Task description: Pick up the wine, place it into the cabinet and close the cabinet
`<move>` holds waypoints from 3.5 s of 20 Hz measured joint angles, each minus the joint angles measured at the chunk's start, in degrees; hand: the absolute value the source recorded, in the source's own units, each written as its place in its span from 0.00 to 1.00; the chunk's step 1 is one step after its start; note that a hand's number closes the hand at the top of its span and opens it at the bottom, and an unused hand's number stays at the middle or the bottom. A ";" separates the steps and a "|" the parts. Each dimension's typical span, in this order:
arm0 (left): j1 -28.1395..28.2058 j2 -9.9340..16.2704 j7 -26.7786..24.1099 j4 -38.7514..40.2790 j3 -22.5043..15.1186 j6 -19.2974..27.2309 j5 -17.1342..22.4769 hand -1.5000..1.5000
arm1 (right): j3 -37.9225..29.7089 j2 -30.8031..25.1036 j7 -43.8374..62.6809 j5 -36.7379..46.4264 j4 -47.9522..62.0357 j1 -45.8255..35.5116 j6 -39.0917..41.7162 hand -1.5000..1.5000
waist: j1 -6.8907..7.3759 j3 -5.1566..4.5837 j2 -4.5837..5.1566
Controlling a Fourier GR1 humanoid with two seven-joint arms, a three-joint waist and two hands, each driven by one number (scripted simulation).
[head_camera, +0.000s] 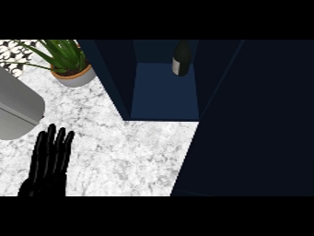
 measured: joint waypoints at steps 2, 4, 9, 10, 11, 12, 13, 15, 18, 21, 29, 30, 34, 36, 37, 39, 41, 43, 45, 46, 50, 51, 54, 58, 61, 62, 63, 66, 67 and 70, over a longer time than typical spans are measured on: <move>1.72 1.28 -0.76 -0.71 2.01 -1.59 1.39 0.00 | 0.60 1.23 2.31 0.33 0.36 -1.89 -0.71 1.00 | 0.18 -0.04 0.03; 3.38 2.35 -1.21 -1.49 3.62 -2.87 2.62 0.00 | 1.47 2.62 4.38 0.73 0.77 -3.21 -1.59 1.00 | 0.28 -0.07 -0.01; 6.76 5.51 -1.68 -3.38 8.00 -6.91 6.19 0.00 | 4.72 8.00 7.79 2.34 3.73 -9.19 -5.26 1.00 | 0.93 -0.13 0.01; 7.24 6.06 -2.00 -3.45 9.07 -7.90 6.90 0.00 | 5.98 8.94 8.02 2.67 4.74 -10.97 -6.75 1.00 | 1.07 -0.13 0.04; 8.04 6.55 -2.40 -3.53 9.75 -8.97 7.47 0.00 | 7.07 9.70 8.26 2.86 5.85 -13.04 -8.38 1.00 | 1.28 -0.14 0.07; 8.55 7.15 -2.48 -3.76 10.59 -9.87 8.12 0.00 | 8.00 10.28 8.67 2.89 6.87 -15.15 -10.23 1.00 | 1.51 -0.15 0.10; 8.92 7.87 -2.44 -3.82 11.76 -11.03 9.10 0.00 | 8.90 10.62 8.74 3.08 7.68 -17.15 -12.48 1.00 | 1.55 -0.16 0.12; 10.85 9.13 -2.94 -4.30 13.35 -13.11 10.27 0.00 | 9.38 9.07 9.06 2.53 8.17 -20.71 -16.10 1.00 | 2.03 -0.17 0.13; 11.71 11.24 -2.39 -4.70 16.51 -16.08 12.87 0.00 | 9.74 7.94 9.48 0.95 9.79 -26.73 -20.82 1.00 | 2.42 -0.18 0.24; 12.39 12.31 -2.63 -4.41 18.45 -18.81 14.41 0.00 | 8.83 8.78 9.62 -1.25 14.01 -33.84 -24.51 1.00 | 2.88 -0.16 0.42; 12.53 15.13 -1.54 -3.53 25.04 -24.29 19.37 0.00 | 2.80 13.28 8.05 -10.73 34.27 -57.42 -32.55 1.00 | 3.70 -0.07 0.82; 12.35 15.34 -1.49 -2.97 25.77 -25.00 19.88 0.00 | 1.78 13.44 7.17 -12.36 37.25 -60.15 -32.55 1.00 | 3.72 -0.06 0.90; 12.28 17.05 -0.53 -1.98 29.28 -28.12 22.53 0.00 | -1.31 13.84 3.18 -18.24 48.85 -70.13 -33.16 1.00 | 4.21 -0.03 1.05; 12.71 17.46 -0.06 -1.78 30.56 -29.40 23.65 0.00 | -2.57 13.93 0.87 -21.06 54.54 -74.42 -33.01 1.00 | 4.30 -0.01 1.08; 12.80 17.72 0.10 -1.21 31.37 -30.09 24.17 0.00 | -3.36 13.96 -0.52 -22.48 57.46 -76.05 -32.04 1.00 | 4.30 -0.01 1.14; 12.89 17.99 0.22 -0.75 32.03 -31.16 24.38 0.00 | -5.02 14.00 -1.32 -27.28 61.87 -79.04 -29.54 1.00 | 4.50 0.00 1.28; 13.00 18.36 0.53 -1.07 32.93 -31.60 24.95 0.00 | -5.98 14.04 -0.23 -32.63 64.44 -80.17 -24.70 1.00 | 4.75 0.03 1.45; 12.40 18.35 0.75 -0.89 33.24 -31.74 25.23 0.00 | -6.68 14.06 0.98 -37.69 67.40 -81.47 -19.24 1.00 | 4.77 0.03 1.69; 12.26 18.52 1.06 -0.14 34.19 -32.37 25.88 0.00 | -7.37 14.07 1.18 -42.05 71.26 -82.91 -14.85 1.00 | 4.59 0.02 1.66; 12.11 18.53 1.26 -0.01 34.61 -32.42 26.11 0.00 | -8.19 14.10 0.77 -43.77 73.66 -83.31 -12.98 1.00 | 4.33 0.02 1.62; 12.50 19.50 2.98 0.01 37.34 -33.17 27.81 0.00 | -10.70 14.10 -3.95 -45.65 83.44 -85.96 -9.92 1.00 | 3.70 0.05 1.40; 13.15 19.39 3.00 -0.20 37.92 -33.29 27.94 0.00 | -11.32 13.95 -5.90 -44.65 85.64 -86.21 -9.37 1.00 | 3.62 0.05 1.35; 12.40 19.81 3.79 0.66 39.34 -33.77 28.67 0.00 | -11.93 14.14 -11.01 -42.25 91.13 -87.70 -8.46 1.00 | 3.16 -0.15 1.09; 12.85 19.56 4.20 0.71 40.34 -34.26 28.93 0.00 | -11.70 14.12 -15.04 -41.73 93.43 -87.11 -5.92 1.00 | 3.28 -0.63 0.00; 12.92 19.86 4.72 0.56 40.80 -35.12 29.35 0.00 | -11.88 14.12 -17.33 -41.66 94.32 -86.53 -4.40 1.00 | 3.38 -0.98 -0.51; 12.96 19.82 4.96 0.08 40.63 -35.06 29.41 0.00 | -12.01 14.09 -18.00 -41.69 94.54 -86.33 -3.79 1.00 | 3.42 -1.10 -0.63; 13.00 19.68 5.03 -0.13 40.36 -35.26 29.42 0.00 | -12.06 14.10 -19.04 -41.49 94.75 -86.07 -3.23 1.00 | 3.47 -1.17 -0.75; 12.70 19.49 5.47 -1.07 39.82 -35.54 29.87 0.00 | -12.35 14.09 -20.90 -41.51 95.22 -85.69 -1.52 1.00 | 3.41 -1.50 -0.90; 12.58 19.45 5.59 -1.26 39.67 -35.59 29.98 0.00 | -12.43 14.11 -21.47 -41.58 95.29 -85.57 -1.20 1.00 | 3.37 -1.62 -0.93; 12.05 19.42 6.37 -2.37 39.13 -35.00 30.51 0.00 | -12.34 14.13 -23.13 -42.07 95.34 -85.35 -0.57 1.00 | 3.13 -1.92 -0.90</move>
